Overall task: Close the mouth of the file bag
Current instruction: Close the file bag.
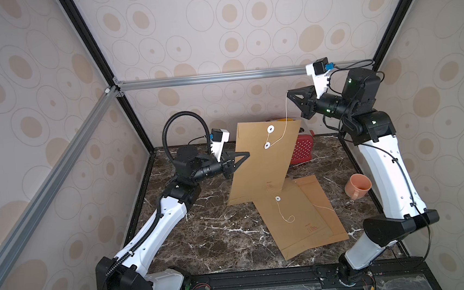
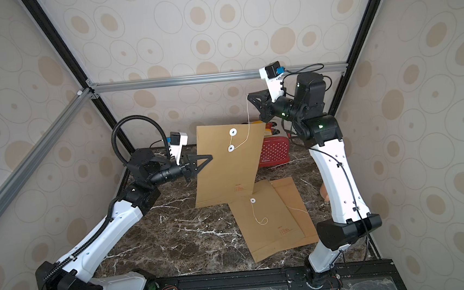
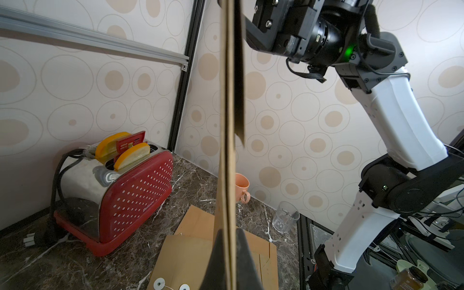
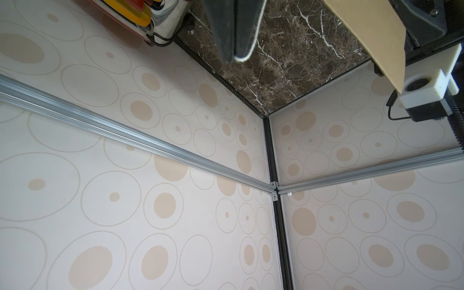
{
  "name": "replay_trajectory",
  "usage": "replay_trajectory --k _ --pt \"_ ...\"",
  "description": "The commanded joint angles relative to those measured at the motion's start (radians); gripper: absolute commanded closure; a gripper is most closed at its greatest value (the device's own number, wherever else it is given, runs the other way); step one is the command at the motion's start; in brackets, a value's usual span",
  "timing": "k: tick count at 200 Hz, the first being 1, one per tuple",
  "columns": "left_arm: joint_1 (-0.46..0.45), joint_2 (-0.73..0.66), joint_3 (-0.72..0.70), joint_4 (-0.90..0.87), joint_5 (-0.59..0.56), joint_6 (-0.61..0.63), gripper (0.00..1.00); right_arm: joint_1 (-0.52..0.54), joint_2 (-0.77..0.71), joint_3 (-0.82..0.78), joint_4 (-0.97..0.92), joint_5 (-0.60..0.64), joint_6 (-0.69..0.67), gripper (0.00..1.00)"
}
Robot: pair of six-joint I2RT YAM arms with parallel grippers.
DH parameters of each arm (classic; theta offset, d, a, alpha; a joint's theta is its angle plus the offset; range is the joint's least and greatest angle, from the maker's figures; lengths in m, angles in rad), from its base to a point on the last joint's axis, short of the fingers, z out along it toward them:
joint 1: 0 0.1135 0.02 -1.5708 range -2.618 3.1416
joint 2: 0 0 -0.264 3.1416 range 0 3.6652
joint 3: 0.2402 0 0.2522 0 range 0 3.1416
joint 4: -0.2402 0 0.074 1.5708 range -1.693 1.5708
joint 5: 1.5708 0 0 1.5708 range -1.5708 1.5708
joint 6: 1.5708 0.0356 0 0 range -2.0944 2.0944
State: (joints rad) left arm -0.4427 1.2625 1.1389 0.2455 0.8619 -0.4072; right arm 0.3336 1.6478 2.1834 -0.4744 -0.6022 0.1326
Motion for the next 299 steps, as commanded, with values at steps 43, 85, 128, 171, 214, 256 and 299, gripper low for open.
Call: replay_trajectory --k 43,85,128,171,214,256,299 --pt "-0.036 -0.007 0.055 -0.009 -0.001 0.033 1.00 0.022 0.041 0.081 0.082 -0.028 0.064 1.00" --pt "-0.044 -0.005 0.058 -0.014 0.002 0.036 1.00 0.027 0.050 0.085 0.129 -0.043 0.096 1.00" --pt "-0.048 -0.008 0.060 -0.027 -0.002 0.046 1.00 0.044 0.045 0.077 0.100 -0.045 0.075 1.00" --pt "-0.047 0.001 0.065 -0.040 -0.009 0.047 1.00 0.103 -0.002 0.028 0.062 -0.036 0.011 1.00" --pt "-0.048 0.012 0.066 -0.041 -0.006 0.045 1.00 0.210 -0.037 -0.021 0.009 -0.012 -0.087 1.00" --pt "-0.049 0.018 0.067 -0.046 -0.004 0.051 1.00 0.278 -0.026 -0.028 -0.019 -0.025 -0.113 1.00" --pt "-0.049 0.025 0.071 -0.049 -0.001 0.048 1.00 0.334 -0.005 0.015 -0.028 -0.057 -0.119 1.00"
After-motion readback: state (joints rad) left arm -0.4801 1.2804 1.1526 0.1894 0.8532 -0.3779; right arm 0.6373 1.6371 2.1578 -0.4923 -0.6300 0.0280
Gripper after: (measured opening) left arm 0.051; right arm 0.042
